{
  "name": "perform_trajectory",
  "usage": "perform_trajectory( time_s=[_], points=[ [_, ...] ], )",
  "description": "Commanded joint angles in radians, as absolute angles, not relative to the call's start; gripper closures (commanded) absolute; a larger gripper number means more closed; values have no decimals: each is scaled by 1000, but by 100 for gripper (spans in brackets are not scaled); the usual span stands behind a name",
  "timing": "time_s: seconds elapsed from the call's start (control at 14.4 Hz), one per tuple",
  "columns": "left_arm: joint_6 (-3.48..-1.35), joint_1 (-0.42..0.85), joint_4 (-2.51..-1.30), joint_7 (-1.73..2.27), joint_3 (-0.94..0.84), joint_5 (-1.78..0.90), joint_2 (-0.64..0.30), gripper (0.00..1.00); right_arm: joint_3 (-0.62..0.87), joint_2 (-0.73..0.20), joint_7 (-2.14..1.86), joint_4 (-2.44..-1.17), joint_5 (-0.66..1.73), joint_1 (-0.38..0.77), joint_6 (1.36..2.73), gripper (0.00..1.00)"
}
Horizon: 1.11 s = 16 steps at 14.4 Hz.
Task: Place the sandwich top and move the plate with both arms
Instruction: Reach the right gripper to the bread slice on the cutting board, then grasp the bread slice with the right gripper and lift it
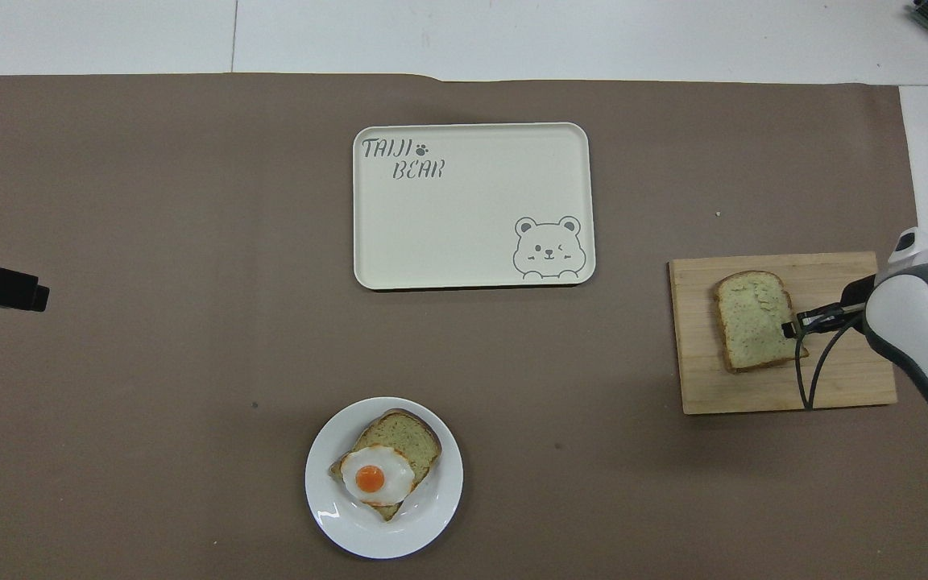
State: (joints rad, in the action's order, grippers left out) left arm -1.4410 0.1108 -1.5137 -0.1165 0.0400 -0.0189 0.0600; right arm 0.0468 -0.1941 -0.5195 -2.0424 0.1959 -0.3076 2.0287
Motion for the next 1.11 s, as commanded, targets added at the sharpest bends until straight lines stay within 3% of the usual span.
perform_trajectory(
  time_s=[0.0, 0.56, 1.04],
  points=[
    [-1445, 106, -1542, -107, 37, -5, 84, 0, 57, -160, -552, -1987, 253, -321, 1936, 100],
    [-1445, 106, -1542, -107, 37, -5, 84, 0, 72, -143, -555, -1940, 523, -287, 1767, 100],
    [-1445, 106, -1542, -107, 37, -5, 84, 0, 72, -94, -505, -2034, 687, -76, 1844, 100]
  ],
)
